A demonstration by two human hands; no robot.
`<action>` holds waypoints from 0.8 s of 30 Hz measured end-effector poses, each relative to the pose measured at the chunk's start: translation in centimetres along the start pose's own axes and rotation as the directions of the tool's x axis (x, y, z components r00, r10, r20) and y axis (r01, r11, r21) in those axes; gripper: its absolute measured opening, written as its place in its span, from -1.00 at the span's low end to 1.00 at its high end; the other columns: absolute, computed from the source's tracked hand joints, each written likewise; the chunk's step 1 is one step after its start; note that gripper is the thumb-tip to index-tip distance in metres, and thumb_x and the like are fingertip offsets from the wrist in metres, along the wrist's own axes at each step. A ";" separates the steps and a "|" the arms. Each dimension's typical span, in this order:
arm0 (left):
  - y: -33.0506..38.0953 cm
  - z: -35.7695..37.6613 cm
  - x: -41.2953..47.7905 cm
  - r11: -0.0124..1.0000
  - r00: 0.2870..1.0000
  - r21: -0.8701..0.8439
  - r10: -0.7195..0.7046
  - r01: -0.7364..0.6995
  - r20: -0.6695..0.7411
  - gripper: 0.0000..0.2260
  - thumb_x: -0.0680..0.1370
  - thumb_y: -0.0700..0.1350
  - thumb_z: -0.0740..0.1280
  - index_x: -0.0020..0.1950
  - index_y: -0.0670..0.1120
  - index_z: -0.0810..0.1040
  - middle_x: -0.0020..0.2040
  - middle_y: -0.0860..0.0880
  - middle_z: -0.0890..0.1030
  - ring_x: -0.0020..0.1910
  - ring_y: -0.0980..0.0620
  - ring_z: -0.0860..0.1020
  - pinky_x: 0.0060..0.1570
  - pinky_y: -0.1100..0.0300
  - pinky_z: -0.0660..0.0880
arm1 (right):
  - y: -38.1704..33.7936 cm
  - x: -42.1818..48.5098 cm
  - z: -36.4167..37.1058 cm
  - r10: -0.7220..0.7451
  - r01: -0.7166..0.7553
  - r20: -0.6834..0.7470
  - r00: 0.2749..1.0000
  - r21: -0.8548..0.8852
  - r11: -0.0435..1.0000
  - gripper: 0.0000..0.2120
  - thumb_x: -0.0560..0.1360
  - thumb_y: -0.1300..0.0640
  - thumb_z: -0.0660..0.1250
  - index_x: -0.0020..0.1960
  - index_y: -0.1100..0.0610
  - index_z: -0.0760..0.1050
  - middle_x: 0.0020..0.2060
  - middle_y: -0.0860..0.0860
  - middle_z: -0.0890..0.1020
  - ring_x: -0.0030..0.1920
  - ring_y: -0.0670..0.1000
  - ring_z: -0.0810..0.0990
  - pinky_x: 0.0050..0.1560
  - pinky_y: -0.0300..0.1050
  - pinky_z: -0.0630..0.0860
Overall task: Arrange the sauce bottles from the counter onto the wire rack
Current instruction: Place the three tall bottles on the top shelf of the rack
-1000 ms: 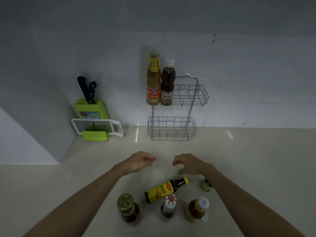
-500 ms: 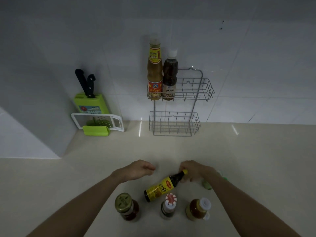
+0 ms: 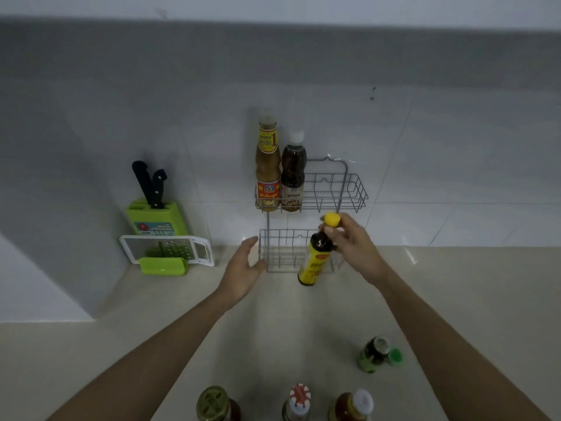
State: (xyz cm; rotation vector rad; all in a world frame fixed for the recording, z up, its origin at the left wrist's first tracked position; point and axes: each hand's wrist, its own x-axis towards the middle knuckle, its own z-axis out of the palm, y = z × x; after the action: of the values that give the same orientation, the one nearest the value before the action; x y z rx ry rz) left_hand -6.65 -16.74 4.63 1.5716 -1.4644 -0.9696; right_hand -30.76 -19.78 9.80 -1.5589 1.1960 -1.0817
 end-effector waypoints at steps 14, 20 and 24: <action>12.8 -1.9 6.6 0.966 0.983 -0.210 0.123 -0.149 -0.134 -0.37 0.52 -0.28 0.36 0.51 -0.13 0.15 0.39 -0.10 0.39 0.18 0.03 0.43 -0.18 0.50 0.46 | -9.2 10.3 -2.1 -0.354 0.276 -0.299 0.886 -0.273 0.921 -0.81 0.59 0.11 0.22 0.20 0.06 0.40 0.02 -0.06 0.58 0.01 -0.03 0.56 -0.01 -0.21 0.48; 12.5 -1.3 6.5 0.956 0.969 -0.194 0.192 -0.220 -0.154 -0.37 0.47 -0.26 0.43 0.46 -0.11 0.21 0.17 0.04 0.44 0.09 0.07 0.46 -0.24 0.55 0.47 | -8.2 11.6 -1.1 -0.284 0.196 -0.190 0.940 -0.381 0.904 -0.75 0.58 -0.02 0.22 0.22 0.03 0.39 0.03 -0.09 0.56 -0.02 0.01 0.60 0.02 0.00 0.53; 12.1 -1.3 6.9 0.964 0.972 -0.160 0.193 -0.213 -0.130 -0.34 0.45 -0.21 0.47 0.45 -0.06 0.21 0.19 0.04 0.47 0.13 0.03 0.50 0.09 0.15 0.51 | -7.9 12.0 -0.9 -0.253 0.169 -0.168 0.953 -0.398 0.902 -0.72 0.57 -0.06 0.23 0.23 0.03 0.41 0.01 -0.11 0.55 -0.02 -0.02 0.57 -0.07 -0.13 0.43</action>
State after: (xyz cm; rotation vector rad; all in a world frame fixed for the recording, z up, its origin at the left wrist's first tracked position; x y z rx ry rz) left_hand -10.12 -24.17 15.93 1.3018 -1.3920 -0.8488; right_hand -27.94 -30.34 19.10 -1.9439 1.4766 -1.2392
